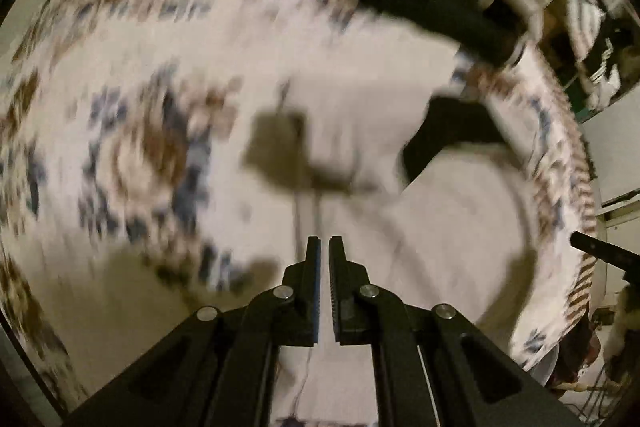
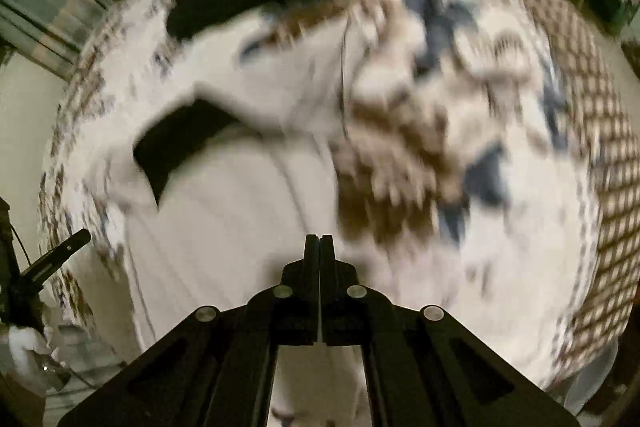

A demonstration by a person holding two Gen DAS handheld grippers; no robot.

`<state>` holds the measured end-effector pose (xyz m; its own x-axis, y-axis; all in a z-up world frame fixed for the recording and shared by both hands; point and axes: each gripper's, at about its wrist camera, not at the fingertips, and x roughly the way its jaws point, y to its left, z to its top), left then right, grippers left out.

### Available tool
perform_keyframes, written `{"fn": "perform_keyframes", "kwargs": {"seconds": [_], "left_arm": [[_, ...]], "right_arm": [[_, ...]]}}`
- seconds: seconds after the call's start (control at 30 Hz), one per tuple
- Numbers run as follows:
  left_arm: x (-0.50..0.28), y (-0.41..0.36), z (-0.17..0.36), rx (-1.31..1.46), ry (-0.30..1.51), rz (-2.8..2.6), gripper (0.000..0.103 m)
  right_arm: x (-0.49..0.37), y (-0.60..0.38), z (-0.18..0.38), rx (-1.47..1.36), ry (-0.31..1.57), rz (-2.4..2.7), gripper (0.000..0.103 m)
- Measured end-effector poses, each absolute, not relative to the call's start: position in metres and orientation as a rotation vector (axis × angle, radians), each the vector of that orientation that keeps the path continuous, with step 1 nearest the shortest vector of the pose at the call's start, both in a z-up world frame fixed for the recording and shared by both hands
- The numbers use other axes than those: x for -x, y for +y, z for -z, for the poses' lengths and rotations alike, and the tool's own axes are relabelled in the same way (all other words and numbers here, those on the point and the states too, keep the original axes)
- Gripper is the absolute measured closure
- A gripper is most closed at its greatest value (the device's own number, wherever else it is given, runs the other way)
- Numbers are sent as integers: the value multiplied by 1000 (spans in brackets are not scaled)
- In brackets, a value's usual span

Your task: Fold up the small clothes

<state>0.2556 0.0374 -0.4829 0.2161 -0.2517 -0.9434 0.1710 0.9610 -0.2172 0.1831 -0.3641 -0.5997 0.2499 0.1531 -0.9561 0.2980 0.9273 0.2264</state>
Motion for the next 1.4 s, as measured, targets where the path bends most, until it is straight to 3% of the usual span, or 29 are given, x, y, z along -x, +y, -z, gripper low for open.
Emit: {"fn": "perform_keyframes", "kwargs": {"seconds": [0.17,0.2,0.27,0.3,0.33,0.37,0.6,0.63,0.67,0.7,0.73,0.8,1.17,1.4], "left_arm": [[-262,56,499,229,1406,256,99],[-271,57,498,284,1411,258,97],[-286,59,493,406,1395,253,82],[-294,59,491,481,1379,254,62],[-302,58,490,572,1361,261,46],[-308,56,491,652,1345,258,45],[-342,20,530,758,1424,155,46],[-346,17,535,745,1429,131,48],[-347,16,538,736,1424,115,49],[-348,15,539,732,1404,113,66],[-350,14,538,705,1392,101,92],[-349,16,533,674,1358,104,95],[-307,53,474,643,1271,158,98],[-264,69,507,570,1420,113,98]], "right_arm": [[-187,-395,610,-617,1337,128,100],[-195,-402,609,-662,1316,133,95],[-217,-414,602,-735,1257,140,66],[-233,-419,597,-774,1214,138,53],[-246,-422,596,-804,1191,136,52],[-260,-423,598,-838,1185,132,52],[-309,-410,635,-867,1290,274,55],[-310,-407,639,-867,1291,278,76],[-313,-405,642,-851,1296,287,90],[-315,-401,644,-827,1300,298,98],[-316,-398,644,-809,1289,301,99],[-313,-392,638,-776,1255,309,99],[-235,-391,572,-823,1176,276,100],[-158,-366,602,-823,1371,279,100]]}}
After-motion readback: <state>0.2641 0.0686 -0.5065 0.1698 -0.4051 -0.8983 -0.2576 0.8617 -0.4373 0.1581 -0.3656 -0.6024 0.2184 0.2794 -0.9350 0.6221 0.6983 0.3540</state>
